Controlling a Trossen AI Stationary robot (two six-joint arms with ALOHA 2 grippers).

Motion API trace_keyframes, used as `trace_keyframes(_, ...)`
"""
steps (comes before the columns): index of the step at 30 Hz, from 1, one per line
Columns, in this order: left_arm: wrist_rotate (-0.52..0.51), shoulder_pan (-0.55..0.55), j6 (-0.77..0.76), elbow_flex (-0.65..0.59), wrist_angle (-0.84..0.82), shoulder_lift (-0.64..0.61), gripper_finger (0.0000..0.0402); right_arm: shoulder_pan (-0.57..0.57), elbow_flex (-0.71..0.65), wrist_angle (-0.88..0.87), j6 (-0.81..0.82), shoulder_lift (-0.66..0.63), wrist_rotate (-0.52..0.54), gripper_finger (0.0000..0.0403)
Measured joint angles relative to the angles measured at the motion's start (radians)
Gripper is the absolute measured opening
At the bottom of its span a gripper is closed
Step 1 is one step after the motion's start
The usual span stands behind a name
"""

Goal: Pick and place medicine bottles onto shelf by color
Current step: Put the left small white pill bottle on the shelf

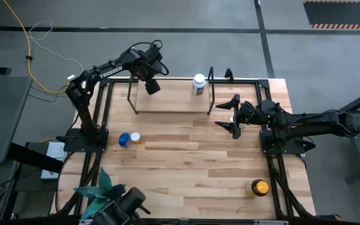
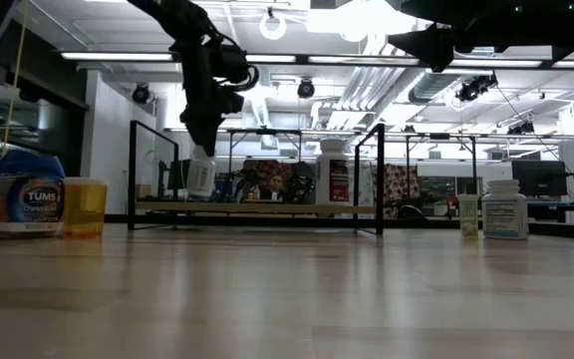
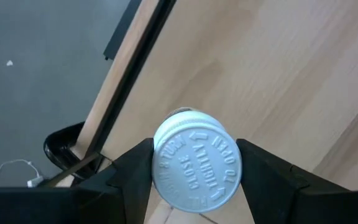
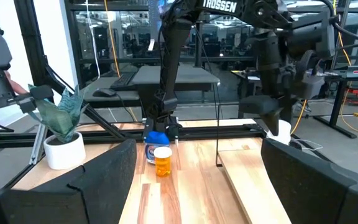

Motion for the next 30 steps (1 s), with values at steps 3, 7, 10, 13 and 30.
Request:
trace_keyframes(3, 0.0, -0.001, -0.016, 0.0, 0.004, 0.0, 0.0195, 0.0, 0.0, 0.0, 0.0, 0.0, 0.0, 0.0337)
trace_keyframes(7, -0.014, 0.0, -0.03, 0.0, 0.005, 0.0, 0.0195, 0.0, 0.0, 0.0, 0.0, 0.0, 0.0, 0.0337)
trace_keyframes(10, -0.037, 0.0, -0.053, 0.0, 0.008, 0.0, 0.0195, 0.0, 0.0, 0.0, 0.0, 0.0, 0.0, 0.0337)
trace_keyframes(13, -0.053, 0.0, -0.078, 0.0, 0.009, -0.001, 0.0195, 0.0, 0.0, 0.0, 0.0, 0.0, 0.0, 0.0337)
trace_keyframes(30, -0.056, 0.0, -0.098, 0.0, 0.01, -0.001, 0.0204, 0.0, 0.0, 0.0, 0.0, 0.0, 0.0, 0.0337)
